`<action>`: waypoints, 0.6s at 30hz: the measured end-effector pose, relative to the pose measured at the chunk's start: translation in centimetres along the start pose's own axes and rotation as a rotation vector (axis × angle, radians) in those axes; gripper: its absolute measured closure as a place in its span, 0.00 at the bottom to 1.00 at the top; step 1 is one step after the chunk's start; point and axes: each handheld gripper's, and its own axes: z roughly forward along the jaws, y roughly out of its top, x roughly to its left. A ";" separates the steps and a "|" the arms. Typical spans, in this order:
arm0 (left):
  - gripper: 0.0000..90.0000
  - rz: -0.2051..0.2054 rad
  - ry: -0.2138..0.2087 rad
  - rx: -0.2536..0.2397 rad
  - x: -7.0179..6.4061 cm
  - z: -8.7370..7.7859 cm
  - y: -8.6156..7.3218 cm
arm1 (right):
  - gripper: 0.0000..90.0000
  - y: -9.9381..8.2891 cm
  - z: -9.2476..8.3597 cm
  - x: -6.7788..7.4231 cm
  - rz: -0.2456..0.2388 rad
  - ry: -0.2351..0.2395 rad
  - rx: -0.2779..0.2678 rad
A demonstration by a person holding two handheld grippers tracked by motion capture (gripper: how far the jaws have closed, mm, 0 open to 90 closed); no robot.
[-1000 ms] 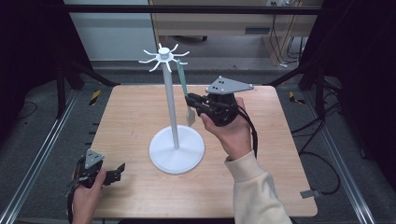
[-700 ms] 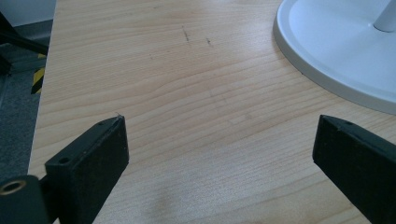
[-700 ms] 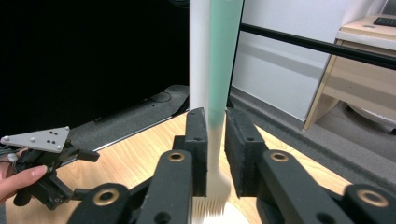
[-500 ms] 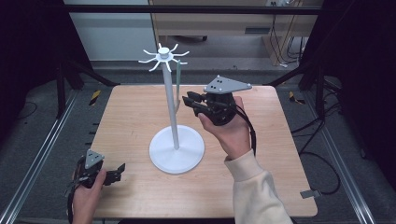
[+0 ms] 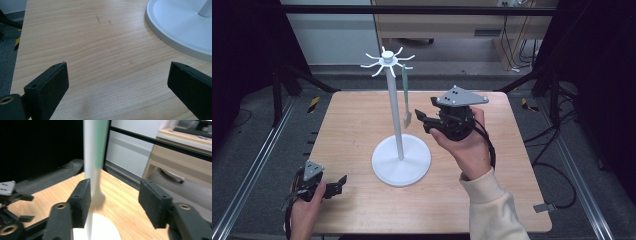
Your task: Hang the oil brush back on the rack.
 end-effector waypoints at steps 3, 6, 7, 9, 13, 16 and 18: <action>0.03 0.001 -0.001 -0.004 0.0 0.0 0.0 | 0.45 -0.4 -0.5 -0.2 0.006 -0.019 0.007; 0.03 -0.003 0.002 -0.010 0.0 0.1 0.0 | 0.39 -0.9 -0.9 -0.4 0.014 -0.037 0.005; 0.03 -0.003 0.002 -0.010 0.0 0.1 0.0 | 0.39 -0.9 -0.9 -0.4 0.014 -0.037 0.005; 0.03 0.002 0.004 -0.006 0.0 0.2 0.0 | 0.31 -1.4 -1.1 -0.6 0.046 -0.067 0.012; 0.03 0.010 0.007 -0.005 0.0 0.3 0.1 | 0.22 -1.5 -1.1 -1.1 0.050 -0.098 0.037; 0.03 0.009 0.007 -0.018 -0.1 0.0 0.2 | 0.18 -1.7 -1.1 -1.3 0.063 -0.113 0.060; 0.03 0.010 0.012 -0.038 0.0 -0.2 0.3 | 0.16 -2.0 -1.1 -1.2 0.056 -0.116 0.067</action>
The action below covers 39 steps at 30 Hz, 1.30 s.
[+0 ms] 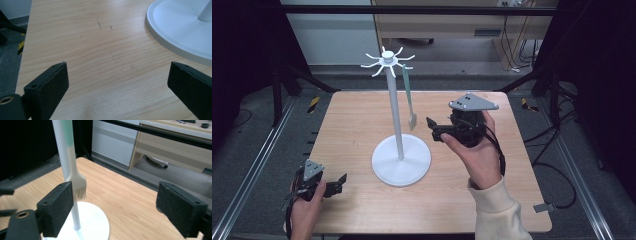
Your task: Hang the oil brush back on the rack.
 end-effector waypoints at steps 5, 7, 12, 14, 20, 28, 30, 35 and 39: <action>0.03 -0.010 -0.001 -0.046 0.2 -0.4 0.3 | 0.11 -0.5 0.3 0.7 -0.039 -0.004 0.007; 0.03 -0.005 0.002 -0.048 0.3 -0.5 0.4 | 0.09 -0.6 0.4 1.0 -0.050 0.005 0.021; 0.03 -0.006 0.002 -0.037 0.3 -0.3 0.4 | 0.07 -0.9 0.1 1.2 -0.066 0.017 0.008; 0.03 -0.002 -0.001 -0.040 0.2 -0.4 0.4 | 0.07 -1.1 0.1 1.1 -0.070 0.004 0.019; 0.03 -0.002 -0.004 -0.043 0.2 -0.5 0.4 | 0.08 -1.8 0.1 0.1 -0.075 -0.067 0.053; 0.03 0.004 -0.009 -0.042 0.1 -0.4 0.5 | 0.08 -3.2 0.3 -2.2 -0.027 -0.105 0.084; 0.03 0.005 -0.008 -0.042 0.1 -0.4 0.5 | 0.08 -3.5 0.4 -2.7 -0.017 -0.112 0.090; 0.03 0.012 -0.010 -0.036 0.0 -0.4 0.5 | 0.08 -4.2 0.6 -3.8 0.002 -0.116 0.107; 0.03 0.015 -0.012 -0.037 0.0 -0.4 0.5 | 0.08 -4.9 0.7 -4.6 0.014 -0.108 0.102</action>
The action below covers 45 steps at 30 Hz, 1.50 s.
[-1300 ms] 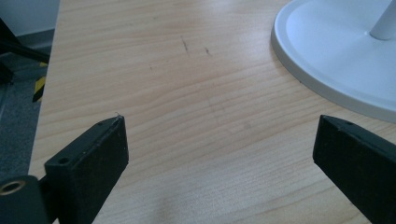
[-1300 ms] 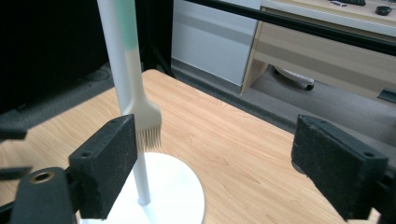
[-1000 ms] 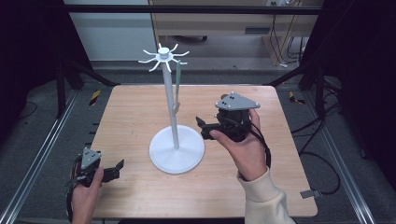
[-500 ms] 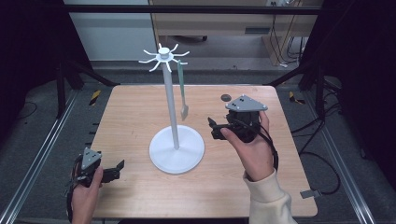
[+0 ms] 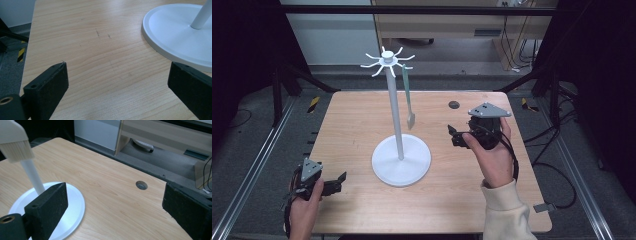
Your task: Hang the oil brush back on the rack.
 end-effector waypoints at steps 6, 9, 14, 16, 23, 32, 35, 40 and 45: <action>0.03 -0.004 0.002 -0.001 0.1 0.0 0.0 | 0.09 -0.8 0.4 -1.0 0.011 -0.028 0.022; 0.03 0.002 0.002 -0.001 0.0 -0.1 0.1 | 0.11 -1.2 0.6 -1.4 0.002 -0.036 0.038; 0.03 0.034 -0.007 0.026 -0.6 0.3 0.0 | 0.11 -1.7 0.9 -2.0 0.016 -0.045 0.054; 0.03 0.041 -0.010 0.026 -0.7 0.3 0.0 | 0.11 -1.9 1.0 -2.2 0.021 -0.049 0.058; 0.03 0.027 -0.008 0.023 -0.6 0.1 -0.1 | 0.11 -3.0 1.6 -3.0 0.042 -0.054 0.081; 0.03 0.036 -0.006 0.017 -0.7 0.0 0.0 | 0.11 -4.8 2.4 -4.6 0.087 -0.064 0.128; 0.03 0.031 -0.007 0.017 -0.7 0.0 0.0 | 0.11 -5.3 2.7 -4.9 0.097 -0.063 0.140; 0.03 0.028 -0.010 0.003 -0.5 -0.1 0.0 | 0.11 -6.4 3.6 -5.4 0.119 -0.063 0.172; 0.03 0.037 -0.010 0.009 -0.6 -0.1 0.1 | 0.11 -7.2 4.1 -5.8 0.142 -0.056 0.177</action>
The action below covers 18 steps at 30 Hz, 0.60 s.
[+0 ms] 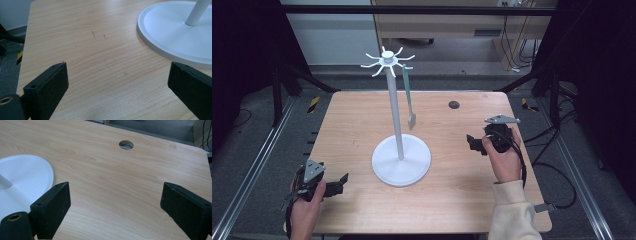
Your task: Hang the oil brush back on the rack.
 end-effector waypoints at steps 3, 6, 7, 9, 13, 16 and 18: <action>0.03 -0.002 0.002 0.000 0.0 0.0 0.0 | 0.11 -0.4 0.3 -0.3 0.011 0.002 0.008; 0.03 -0.001 0.002 0.004 0.0 0.0 0.0 | 0.11 -0.8 0.7 -0.5 0.014 0.003 0.019; 0.03 0.002 0.002 0.006 0.0 0.0 0.0 | 0.12 -1.0 0.9 -0.6 0.012 0.006 0.016; 0.03 0.000 -0.001 0.005 0.0 0.0 0.0 | 0.13 -1.4 1.3 -0.7 0.013 0.020 0.013; 0.03 -0.006 0.001 0.001 0.1 0.0 0.0 | 0.13 -2.1 2.2 -0.7 0.025 0.042 0.015; 0.03 -0.003 -0.010 0.004 0.1 0.0 0.0 | 0.13 -2.6 2.9 -0.6 0.018 0.041 0.031; 0.03 0.004 -0.012 0.006 0.0 0.0 0.0 | 0.13 -2.9 3.3 -0.4 0.007 0.040 0.040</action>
